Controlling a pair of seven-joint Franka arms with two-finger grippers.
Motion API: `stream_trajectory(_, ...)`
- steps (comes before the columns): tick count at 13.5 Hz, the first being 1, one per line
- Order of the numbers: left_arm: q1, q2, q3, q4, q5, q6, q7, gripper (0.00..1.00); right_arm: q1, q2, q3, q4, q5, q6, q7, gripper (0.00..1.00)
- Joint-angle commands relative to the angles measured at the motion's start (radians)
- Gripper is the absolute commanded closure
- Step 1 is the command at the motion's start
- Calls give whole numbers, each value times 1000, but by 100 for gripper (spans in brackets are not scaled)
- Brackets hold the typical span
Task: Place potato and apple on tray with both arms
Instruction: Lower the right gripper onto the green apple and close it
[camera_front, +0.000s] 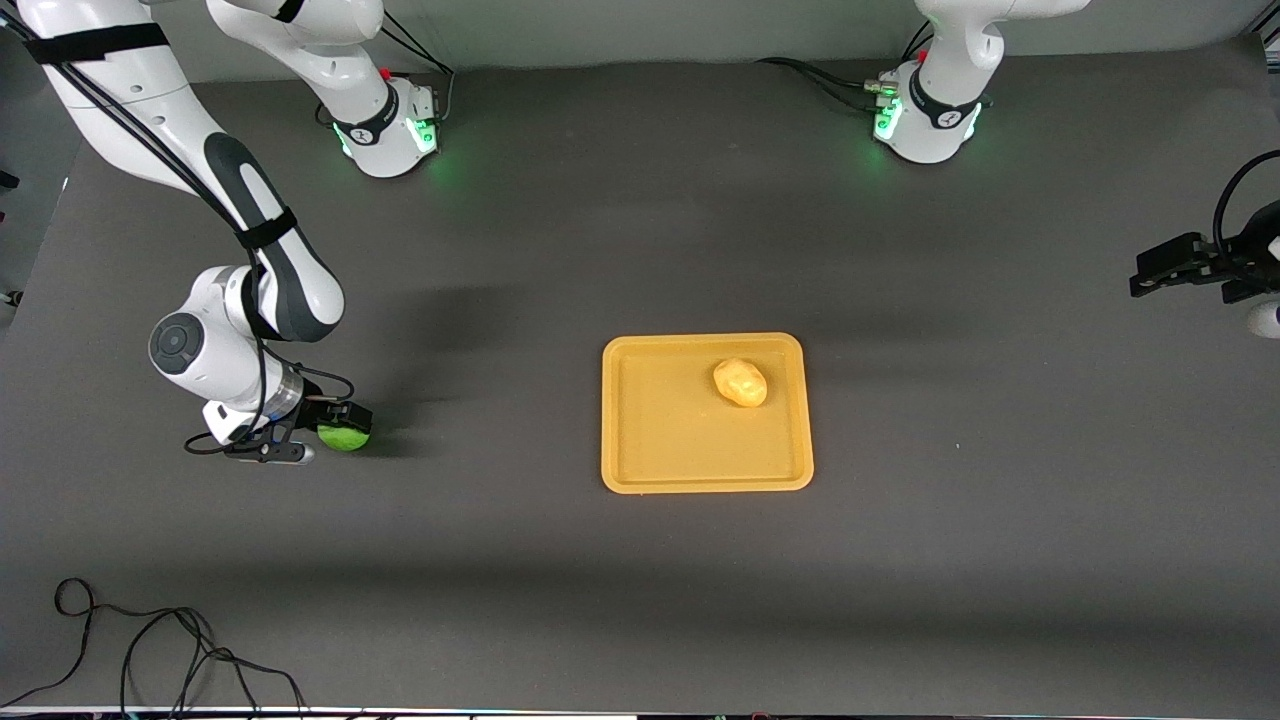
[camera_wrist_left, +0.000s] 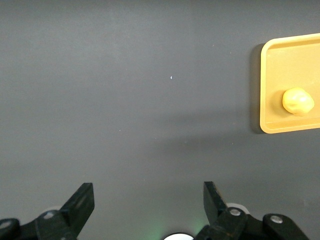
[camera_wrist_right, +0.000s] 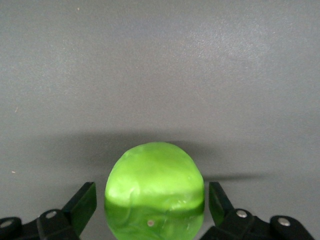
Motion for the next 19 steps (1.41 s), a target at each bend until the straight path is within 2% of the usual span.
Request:
stream_trajectory(1,2,-8,-4,9,-9,-13,-16,2,5,1,-4,-2,-1,7,-32,56)
stream_trajectory(2,2,-6,-4,9,-9,-11,-14,2,2,-5,-5,0,-4,6,-64,72)
stream_trajectory(4,2,-6,-4,9,-9,-11,-16,2,6,-45,-5,8,-4,-12,-74,76)
stream_trajectory(6,2,-6,-4,9,-9,-11,-16,1,9,-109,-5,99,-10,-186,-66,76)
stream_trajectory(9,2,-6,-4,9,-8,-10,-14,1,31,-140,-2,402,-74,-558,-61,76)
stream_trajectory(11,2,-6,-6,9,-9,-10,-14,1,67,-133,-2,588,-85,-747,-60,76)
stream_trajectory(14,1,-6,-6,8,-8,-11,-14,2,170,-126,7,696,-81,-826,80,76)
stream_trajectory(16,1,-6,-6,8,-6,-11,-14,1,311,-111,7,732,-84,-826,264,76)
stream_trajectory(19,1,-5,-6,8,-6,-10,-14,1,475,14,5,886,-87,-830,541,77)
